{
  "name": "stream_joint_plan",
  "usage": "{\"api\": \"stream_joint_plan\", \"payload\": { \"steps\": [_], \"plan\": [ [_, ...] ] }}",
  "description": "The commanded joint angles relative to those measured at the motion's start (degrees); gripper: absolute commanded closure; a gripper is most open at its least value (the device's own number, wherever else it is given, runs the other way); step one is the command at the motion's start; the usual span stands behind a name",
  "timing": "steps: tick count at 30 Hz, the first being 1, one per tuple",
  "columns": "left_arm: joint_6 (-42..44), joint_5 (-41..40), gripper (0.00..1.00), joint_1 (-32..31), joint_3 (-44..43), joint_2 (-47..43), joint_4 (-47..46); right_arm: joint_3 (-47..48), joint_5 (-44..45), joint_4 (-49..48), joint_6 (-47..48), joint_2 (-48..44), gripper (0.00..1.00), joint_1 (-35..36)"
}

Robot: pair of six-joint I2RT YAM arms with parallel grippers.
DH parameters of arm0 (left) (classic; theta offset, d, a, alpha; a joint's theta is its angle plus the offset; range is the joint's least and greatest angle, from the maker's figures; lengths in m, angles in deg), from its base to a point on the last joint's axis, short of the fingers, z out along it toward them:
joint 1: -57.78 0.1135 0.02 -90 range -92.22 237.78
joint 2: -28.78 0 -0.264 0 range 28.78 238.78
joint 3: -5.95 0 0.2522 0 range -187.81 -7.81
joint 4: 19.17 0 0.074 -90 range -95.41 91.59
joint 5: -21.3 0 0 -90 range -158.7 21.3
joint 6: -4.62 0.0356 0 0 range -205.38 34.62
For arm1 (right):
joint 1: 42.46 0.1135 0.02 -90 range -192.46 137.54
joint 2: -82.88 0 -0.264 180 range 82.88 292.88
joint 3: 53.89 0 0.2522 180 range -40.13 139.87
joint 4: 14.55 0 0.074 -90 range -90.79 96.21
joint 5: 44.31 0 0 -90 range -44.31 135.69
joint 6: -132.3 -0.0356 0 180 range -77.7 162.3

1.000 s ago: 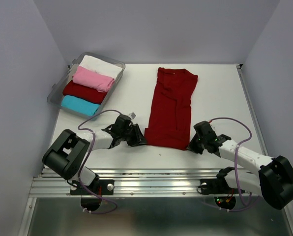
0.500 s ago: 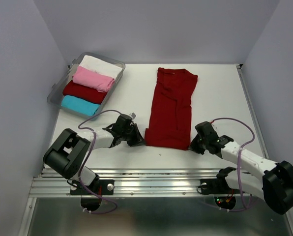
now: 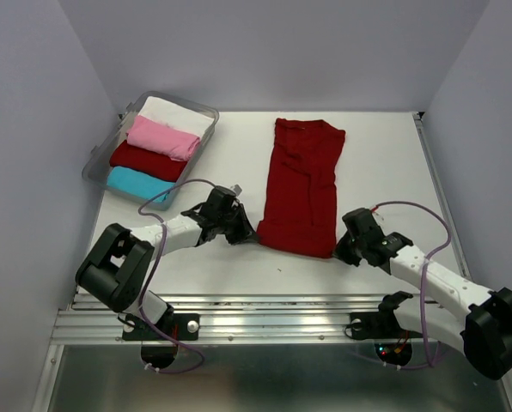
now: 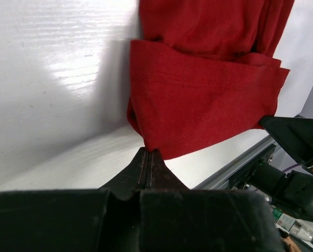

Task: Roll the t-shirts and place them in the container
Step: Roll the T-shirt to the center of the board.

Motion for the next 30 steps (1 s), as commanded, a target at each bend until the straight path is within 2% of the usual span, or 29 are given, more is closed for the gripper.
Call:
{"api": "stream_joint_plan", "payload": {
  "steps": [1,20,30],
  "plan": [
    [1.1,-0.8,1.0,-0.2,-4.2,-1.4,2.5,3.7,3.4,2.2,0.8,-0.3,0.99,0.5],
    [1.6,-1.3,1.0,0.4,-13.8,2.2,7.2,10.7,6.7,3.8,3.8,3.4,0.95,0.5],
    [3.2,-1.6,1.0,1.0,-19.9,7.0,9.6,15.3,8.7,3.7,6.8,7.8,0.91,-1.1]
  ]
}}
